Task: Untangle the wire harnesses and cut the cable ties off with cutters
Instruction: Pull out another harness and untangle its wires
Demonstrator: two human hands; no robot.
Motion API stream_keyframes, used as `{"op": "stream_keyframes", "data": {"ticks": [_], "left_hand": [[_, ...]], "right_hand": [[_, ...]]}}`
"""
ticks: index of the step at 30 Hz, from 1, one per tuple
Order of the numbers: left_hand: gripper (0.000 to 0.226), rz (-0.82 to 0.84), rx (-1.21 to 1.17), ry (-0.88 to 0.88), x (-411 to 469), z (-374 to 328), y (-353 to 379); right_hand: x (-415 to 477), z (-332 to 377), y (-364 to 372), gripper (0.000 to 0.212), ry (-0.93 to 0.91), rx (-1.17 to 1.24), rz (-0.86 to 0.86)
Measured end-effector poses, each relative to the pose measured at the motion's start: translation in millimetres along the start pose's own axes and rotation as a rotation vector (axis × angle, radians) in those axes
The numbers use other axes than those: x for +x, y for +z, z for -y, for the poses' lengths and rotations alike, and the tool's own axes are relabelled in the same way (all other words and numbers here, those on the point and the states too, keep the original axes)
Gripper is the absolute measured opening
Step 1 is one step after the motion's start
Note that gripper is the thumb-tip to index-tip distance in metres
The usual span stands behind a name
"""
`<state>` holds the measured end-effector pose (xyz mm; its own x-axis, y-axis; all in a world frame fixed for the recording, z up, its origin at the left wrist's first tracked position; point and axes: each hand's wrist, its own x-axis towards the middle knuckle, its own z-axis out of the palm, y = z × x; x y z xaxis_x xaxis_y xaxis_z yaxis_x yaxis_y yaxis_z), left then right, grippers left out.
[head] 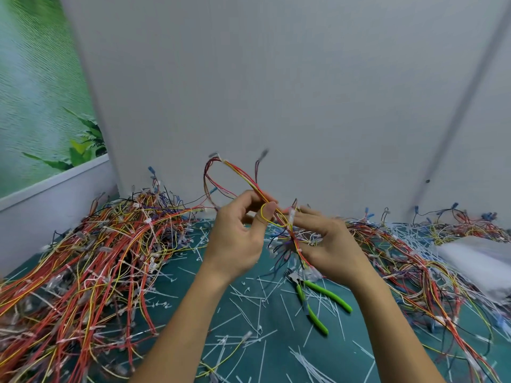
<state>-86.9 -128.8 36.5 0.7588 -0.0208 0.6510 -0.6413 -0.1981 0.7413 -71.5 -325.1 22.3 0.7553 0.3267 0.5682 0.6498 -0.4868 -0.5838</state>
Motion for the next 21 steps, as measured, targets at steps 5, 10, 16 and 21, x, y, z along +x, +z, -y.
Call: {"op": "stream_keyframes", "data": {"ticks": [5,10,16,21], "left_hand": [[0.015,-0.014,0.251,0.140,-1.9,-9.6,-1.8],[0.012,-0.059,0.464,0.240,-2.6,-11.8,3.6],[0.014,0.041,0.408,0.268,-2.9,-14.8,2.8],[0.035,0.163,-0.024,-0.103,3.3,-5.4,-12.1]], "right_hand": [[-4.8,11.3,-16.5,0.073,0.100,0.236,0.319],[-7.3,21.6,-11.8,0.064,0.161,0.574,0.289],[-1.7,17.1,-1.0,0.027,0.158,0.489,0.038],[2.5,15.0,-4.3,0.035,0.266,0.774,-0.100]]}}
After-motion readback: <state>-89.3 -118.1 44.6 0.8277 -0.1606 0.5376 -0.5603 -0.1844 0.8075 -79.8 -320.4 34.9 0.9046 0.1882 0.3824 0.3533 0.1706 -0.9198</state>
